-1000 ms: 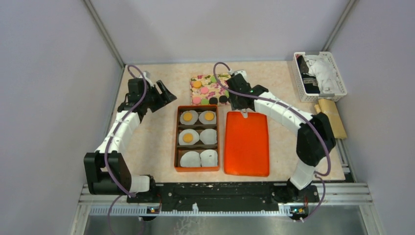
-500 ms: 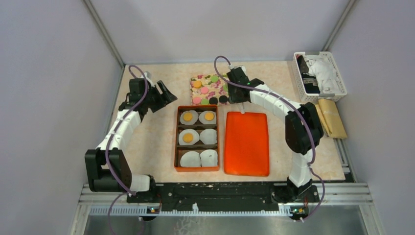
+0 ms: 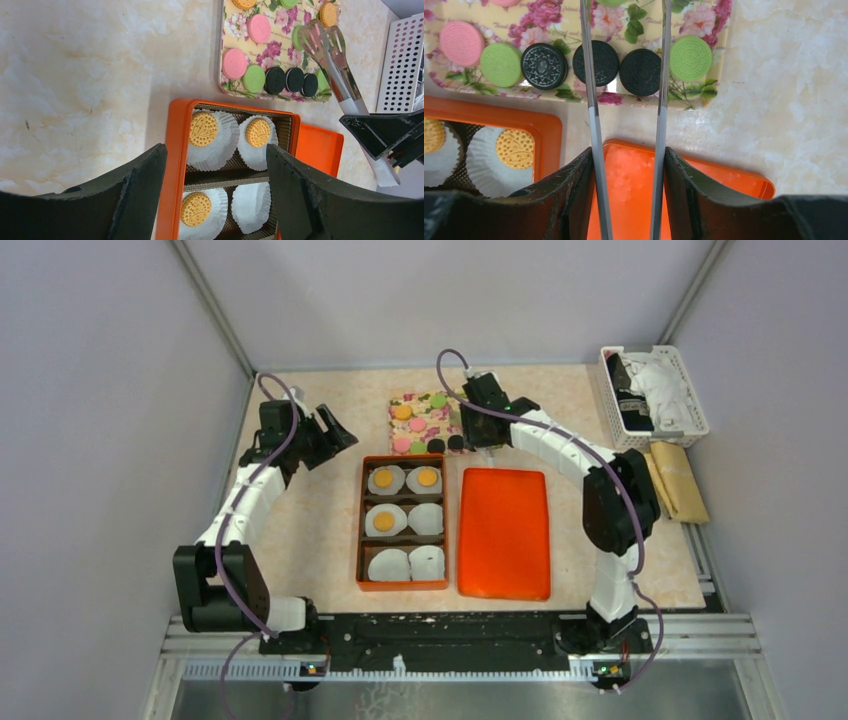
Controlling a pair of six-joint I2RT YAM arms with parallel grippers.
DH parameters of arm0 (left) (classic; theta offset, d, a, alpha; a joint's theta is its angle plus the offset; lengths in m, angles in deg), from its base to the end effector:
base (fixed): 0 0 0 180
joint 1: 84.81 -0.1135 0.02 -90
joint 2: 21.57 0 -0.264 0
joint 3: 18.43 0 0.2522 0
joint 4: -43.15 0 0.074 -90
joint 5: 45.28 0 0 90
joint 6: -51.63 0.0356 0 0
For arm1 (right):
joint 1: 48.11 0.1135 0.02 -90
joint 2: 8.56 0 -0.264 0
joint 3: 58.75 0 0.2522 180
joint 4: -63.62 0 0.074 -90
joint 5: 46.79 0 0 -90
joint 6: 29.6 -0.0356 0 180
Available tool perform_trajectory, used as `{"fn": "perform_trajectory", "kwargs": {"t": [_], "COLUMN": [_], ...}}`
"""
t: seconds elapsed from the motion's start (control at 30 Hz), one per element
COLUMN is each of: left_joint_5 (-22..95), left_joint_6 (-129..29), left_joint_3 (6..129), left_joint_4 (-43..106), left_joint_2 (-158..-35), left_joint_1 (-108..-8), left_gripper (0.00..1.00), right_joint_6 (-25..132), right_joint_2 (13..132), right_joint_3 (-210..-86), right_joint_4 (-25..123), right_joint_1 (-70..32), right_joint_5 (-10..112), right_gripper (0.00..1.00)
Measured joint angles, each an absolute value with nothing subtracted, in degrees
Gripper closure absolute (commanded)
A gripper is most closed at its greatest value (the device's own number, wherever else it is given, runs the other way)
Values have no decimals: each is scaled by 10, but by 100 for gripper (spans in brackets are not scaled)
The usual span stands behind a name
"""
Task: Pack the cookies
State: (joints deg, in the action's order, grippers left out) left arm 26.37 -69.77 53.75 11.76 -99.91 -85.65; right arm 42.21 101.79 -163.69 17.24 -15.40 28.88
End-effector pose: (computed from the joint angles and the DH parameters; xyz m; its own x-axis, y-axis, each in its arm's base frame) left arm 0.3030 -0.0068 0.2793 -0.6429 -0.5040 -0.5767 -0.1164 0.8085 -0.5768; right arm 0.3666 0.2249 0.2520 -0.7513 -0.1231 -0.6483 -0.1686 0.9856 0.0083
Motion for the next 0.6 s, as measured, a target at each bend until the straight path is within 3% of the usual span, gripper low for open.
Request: {"fn": "perform_trajectory", "kwargs": {"t": [0.6], "left_joint_5": [260], "left_joint_6": [-698], "left_joint_3": [537], "left_joint_4": [118], "left_joint_2": [-999], "left_joint_1": [-856], "left_gripper": [21], "right_joint_6": [421], "right_joint_2": [997], "right_joint_3": [-1614], "right_joint_4": [173], "right_joint_1": [-148], "right_joint_5": [321], "right_gripper": [55]}}
